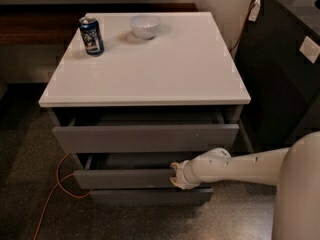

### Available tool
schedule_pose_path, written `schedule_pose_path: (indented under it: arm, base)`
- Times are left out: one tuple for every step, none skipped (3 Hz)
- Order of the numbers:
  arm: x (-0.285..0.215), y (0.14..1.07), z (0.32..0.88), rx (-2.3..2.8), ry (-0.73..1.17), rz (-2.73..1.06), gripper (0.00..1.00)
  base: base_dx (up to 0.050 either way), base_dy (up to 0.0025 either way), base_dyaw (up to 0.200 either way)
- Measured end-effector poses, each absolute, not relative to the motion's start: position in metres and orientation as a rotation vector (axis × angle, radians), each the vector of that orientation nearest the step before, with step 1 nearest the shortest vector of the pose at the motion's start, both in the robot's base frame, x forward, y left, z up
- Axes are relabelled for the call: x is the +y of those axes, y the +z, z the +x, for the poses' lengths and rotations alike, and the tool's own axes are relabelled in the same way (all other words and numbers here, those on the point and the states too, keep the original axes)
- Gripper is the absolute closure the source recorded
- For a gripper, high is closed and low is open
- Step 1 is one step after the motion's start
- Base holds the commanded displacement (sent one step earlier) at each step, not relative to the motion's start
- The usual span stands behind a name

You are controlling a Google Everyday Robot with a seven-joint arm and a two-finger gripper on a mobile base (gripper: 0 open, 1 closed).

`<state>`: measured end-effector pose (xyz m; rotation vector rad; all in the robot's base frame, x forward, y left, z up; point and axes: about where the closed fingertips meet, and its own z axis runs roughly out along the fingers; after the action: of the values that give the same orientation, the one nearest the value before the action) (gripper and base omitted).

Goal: Open middle drawer

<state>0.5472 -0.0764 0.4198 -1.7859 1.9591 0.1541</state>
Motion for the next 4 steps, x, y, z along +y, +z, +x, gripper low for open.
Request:
schedule_pose_path:
  arm:
    - [-0.0764,0.4197,0.5472,1.959,0.154,-1.786,1.0]
    - [-0.0764,0.4197,0.5471,1.959,0.154,-1.786,0.78]
    - [-0.0764,0.4197,0.5471,1.959,0.154,-1.786,0.55]
    - [-0.0759,0.4185,0.5448,1.96,0.151,-1.796,0.31]
  base:
    - [0.0,0.0,0.0]
    - [0.0,0.0,0.0]
    - [0.0,0.0,0.0]
    - [0.0,0.0,0.0]
